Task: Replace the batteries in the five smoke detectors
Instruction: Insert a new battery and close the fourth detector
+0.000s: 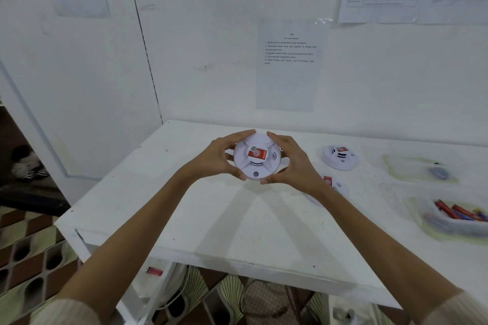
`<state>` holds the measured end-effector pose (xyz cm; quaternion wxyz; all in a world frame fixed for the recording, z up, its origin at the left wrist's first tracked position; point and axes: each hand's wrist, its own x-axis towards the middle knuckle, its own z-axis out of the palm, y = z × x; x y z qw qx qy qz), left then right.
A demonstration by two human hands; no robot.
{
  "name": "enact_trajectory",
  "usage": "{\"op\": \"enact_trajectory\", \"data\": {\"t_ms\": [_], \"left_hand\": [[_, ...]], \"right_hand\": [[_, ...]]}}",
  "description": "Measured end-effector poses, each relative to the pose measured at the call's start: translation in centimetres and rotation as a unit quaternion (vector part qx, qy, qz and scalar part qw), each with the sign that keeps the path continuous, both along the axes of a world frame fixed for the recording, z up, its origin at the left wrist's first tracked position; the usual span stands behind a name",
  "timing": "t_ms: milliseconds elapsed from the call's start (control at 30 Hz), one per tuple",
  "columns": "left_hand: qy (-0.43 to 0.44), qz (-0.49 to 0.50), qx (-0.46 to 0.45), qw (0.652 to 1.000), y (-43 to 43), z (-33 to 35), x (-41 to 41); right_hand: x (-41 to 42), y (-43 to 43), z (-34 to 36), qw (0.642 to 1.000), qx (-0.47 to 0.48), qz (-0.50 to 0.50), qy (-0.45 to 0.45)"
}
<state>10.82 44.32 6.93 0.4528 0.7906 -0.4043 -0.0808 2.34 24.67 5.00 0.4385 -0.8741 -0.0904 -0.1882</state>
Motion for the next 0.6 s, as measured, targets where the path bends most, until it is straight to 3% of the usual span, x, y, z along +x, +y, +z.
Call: {"op": "enact_trajectory", "data": {"t_ms": [600], "left_hand": [[-0.007, -0.005, 0.002, 1.0, -0.57, 0.52, -0.45]], "right_hand": [[-0.11, -0.69, 0.13, 1.0, -0.011, -0.015, -0.002]]}}
